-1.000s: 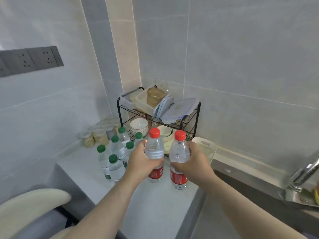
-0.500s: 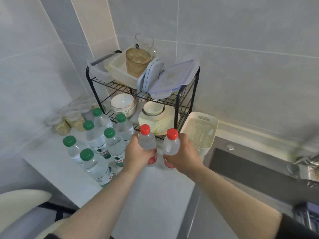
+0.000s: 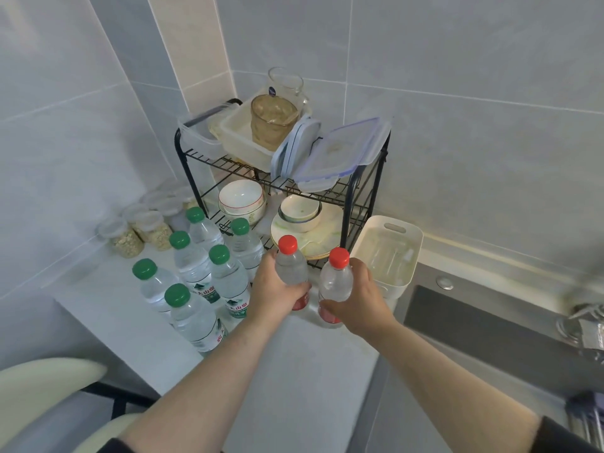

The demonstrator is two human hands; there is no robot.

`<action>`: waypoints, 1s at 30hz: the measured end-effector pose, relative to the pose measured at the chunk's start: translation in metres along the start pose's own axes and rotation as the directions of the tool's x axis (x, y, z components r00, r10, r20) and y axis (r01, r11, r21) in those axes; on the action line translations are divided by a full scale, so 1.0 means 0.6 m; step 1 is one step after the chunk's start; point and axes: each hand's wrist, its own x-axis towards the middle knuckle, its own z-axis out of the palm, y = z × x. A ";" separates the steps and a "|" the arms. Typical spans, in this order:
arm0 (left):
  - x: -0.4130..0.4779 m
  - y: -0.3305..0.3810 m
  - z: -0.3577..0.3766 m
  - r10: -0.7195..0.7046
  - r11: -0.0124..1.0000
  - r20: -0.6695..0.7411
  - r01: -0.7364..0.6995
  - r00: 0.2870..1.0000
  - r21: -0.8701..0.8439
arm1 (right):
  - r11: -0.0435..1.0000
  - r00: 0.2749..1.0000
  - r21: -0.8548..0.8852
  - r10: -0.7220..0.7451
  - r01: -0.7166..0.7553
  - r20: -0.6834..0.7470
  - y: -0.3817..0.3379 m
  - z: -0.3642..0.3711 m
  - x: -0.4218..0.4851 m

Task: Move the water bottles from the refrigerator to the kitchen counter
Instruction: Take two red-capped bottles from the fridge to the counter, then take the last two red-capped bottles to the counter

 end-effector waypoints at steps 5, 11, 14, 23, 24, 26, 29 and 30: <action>-0.027 0.047 -0.041 0.144 0.988 -0.024 -0.145 0.989 -0.044 | 0.996 0.995 0.014 -0.091 0.092 -0.044 -0.035 -0.048 -0.025; -0.088 0.164 -0.162 0.279 0.948 -0.109 -0.292 0.954 -0.128 | 0.949 0.939 -0.020 -0.315 0.315 -0.138 -0.177 -0.144 -0.070; -0.139 0.213 -0.238 0.343 0.922 -0.174 -0.366 0.923 -0.125 | 0.895 0.886 -0.021 -0.445 0.446 -0.133 -0.257 -0.181 -0.104; -0.394 0.293 -0.445 0.370 0.922 -0.559 -0.368 0.742 0.122 | 0.621 0.633 0.177 -0.774 0.763 -0.014 -0.448 -0.214 -0.231; -0.421 0.300 -0.459 0.368 0.924 -0.584 -0.354 0.724 0.144 | 0.597 0.610 0.191 -0.792 0.779 -0.011 -0.459 -0.214 -0.244; -0.499 0.313 -0.487 0.368 0.927 -0.669 -0.312 0.646 0.209 | 0.518 0.534 0.262 -0.846 0.814 0.011 -0.486 -0.215 -0.289; -0.609 0.336 -0.510 0.385 0.923 -0.739 -0.249 0.553 0.294 | 0.412 0.432 0.385 -0.901 0.826 0.038 -0.522 -0.211 -0.358; -0.643 0.343 -0.515 0.385 0.923 -0.758 -0.224 0.526 0.314 | 0.373 0.393 0.425 -0.919 0.825 0.044 -0.533 -0.209 -0.382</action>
